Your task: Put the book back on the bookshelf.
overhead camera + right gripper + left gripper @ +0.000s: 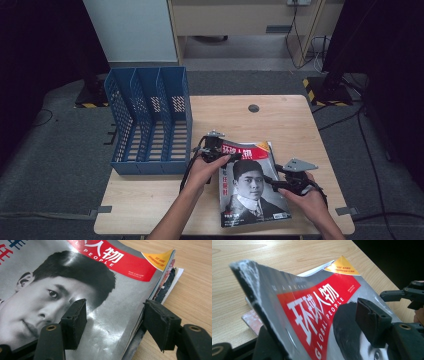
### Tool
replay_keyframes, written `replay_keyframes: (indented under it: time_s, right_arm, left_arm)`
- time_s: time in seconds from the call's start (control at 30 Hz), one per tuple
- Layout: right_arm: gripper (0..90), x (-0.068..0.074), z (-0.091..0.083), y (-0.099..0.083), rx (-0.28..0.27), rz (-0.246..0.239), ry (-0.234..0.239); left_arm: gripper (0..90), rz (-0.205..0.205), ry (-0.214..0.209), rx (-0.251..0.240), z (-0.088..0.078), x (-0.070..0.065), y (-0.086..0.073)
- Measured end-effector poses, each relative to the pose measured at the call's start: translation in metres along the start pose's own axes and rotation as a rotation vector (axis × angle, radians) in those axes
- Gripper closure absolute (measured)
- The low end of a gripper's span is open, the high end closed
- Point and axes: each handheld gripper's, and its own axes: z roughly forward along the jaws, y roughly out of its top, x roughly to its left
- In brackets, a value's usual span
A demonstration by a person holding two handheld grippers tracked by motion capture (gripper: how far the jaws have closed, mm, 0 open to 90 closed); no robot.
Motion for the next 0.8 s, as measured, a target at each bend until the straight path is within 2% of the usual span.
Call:
replay_keyframes:
  time_s: [0.17,0.27,0.3,0.47,0.7,0.8]
  right_arm:
    - [35.6,-0.0001,0.0000,-0.0003,-0.001,0.000,0.001]
    - [35.7,-0.0001,-0.0001,-0.0004,-0.002,0.000,0.001]
    - [35.6,-0.0002,0.0000,-0.0005,-0.002,0.002,0.002]
    - [35.6,-0.0002,0.0000,-0.0005,-0.002,0.000,0.002]
    - [35.6,-0.0002,0.0000,-0.0005,-0.002,0.000,0.002]
    - [35.4,-0.0003,0.0000,-0.0005,-0.002,0.002,0.003]
  left_arm:
    - [44.3,-0.035,-0.036,0.029,0.0079,0.0032,0.0013]
    - [47.4,-0.039,-0.029,0.042,0.0095,0.0042,0.0018]
    - [49.3,-0.049,-0.030,0.036,0.0097,0.0048,0.0021]
    - [60.5,-0.042,-0.007,0.031,0.0092,0.0045,0.0023]
    - [72.4,-0.051,-0.006,0.029,0.0097,0.0067,0.0018]
    - [78.6,-0.054,-0.016,-0.003,0.0063,0.0044,0.0027]
